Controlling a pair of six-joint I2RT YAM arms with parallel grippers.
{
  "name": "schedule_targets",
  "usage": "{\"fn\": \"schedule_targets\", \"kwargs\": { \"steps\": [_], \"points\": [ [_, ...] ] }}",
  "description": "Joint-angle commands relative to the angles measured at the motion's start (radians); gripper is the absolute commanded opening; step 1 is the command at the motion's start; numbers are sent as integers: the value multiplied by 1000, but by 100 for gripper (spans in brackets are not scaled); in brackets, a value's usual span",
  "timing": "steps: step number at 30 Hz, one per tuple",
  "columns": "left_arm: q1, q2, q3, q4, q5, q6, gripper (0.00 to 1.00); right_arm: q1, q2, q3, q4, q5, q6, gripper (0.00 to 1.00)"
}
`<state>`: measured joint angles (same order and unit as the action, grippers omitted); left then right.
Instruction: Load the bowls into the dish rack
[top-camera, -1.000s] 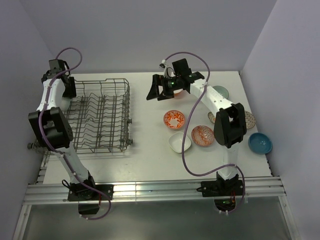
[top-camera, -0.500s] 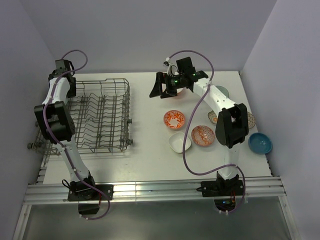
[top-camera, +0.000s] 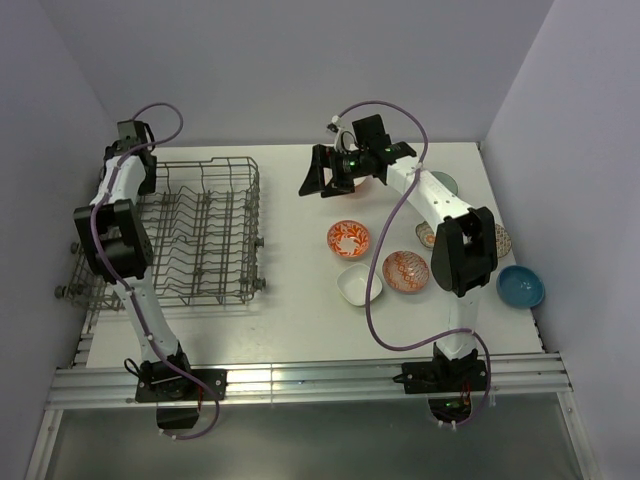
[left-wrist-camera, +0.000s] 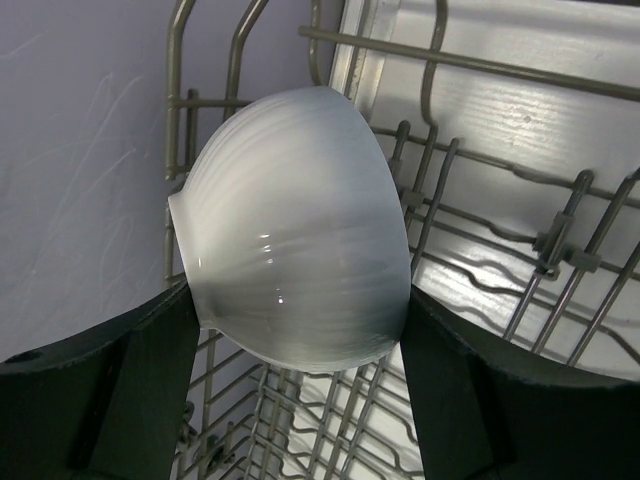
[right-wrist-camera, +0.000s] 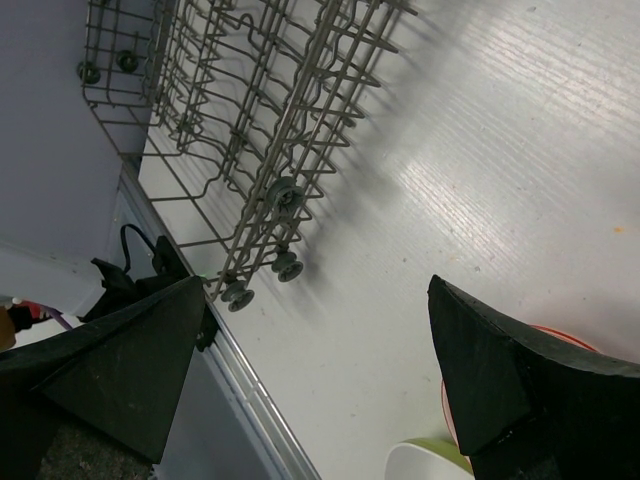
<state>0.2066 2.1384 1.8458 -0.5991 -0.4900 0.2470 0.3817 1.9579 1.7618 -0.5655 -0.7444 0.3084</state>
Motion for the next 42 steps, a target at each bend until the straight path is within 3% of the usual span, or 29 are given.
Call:
{"fn": "schedule_targets", "kwargs": {
  "steps": [1, 12, 21, 26, 27, 30, 35, 42],
  "points": [
    [-16, 3, 18, 81, -56, 35, 4, -4, -77, -2, 13, 0, -18, 100],
    [-30, 35, -37, 143, -119, 44, 10, -7, -70, -1, 13, -18, -22, 100],
    [-61, 6, -115, 292, -206, 133, 13, -7, -74, -13, 13, -21, -26, 100],
    [-61, 28, -109, 260, -190, 127, 37, -9, -76, -13, 7, -18, -31, 100],
    [-61, 28, -115, 257, -179, 129, 51, -9, -76, -13, 4, -18, -34, 100],
    [-61, 26, -122, 240, -154, 126, 71, -12, -77, -15, 0, -16, -38, 100],
    [-61, 21, -119, 208, -122, 129, 82, -15, -74, -10, -5, -16, -38, 100],
    [-62, 2, -125, 157, -73, 149, 89, -15, -77, -13, -5, -15, -40, 100]
  ]
}}
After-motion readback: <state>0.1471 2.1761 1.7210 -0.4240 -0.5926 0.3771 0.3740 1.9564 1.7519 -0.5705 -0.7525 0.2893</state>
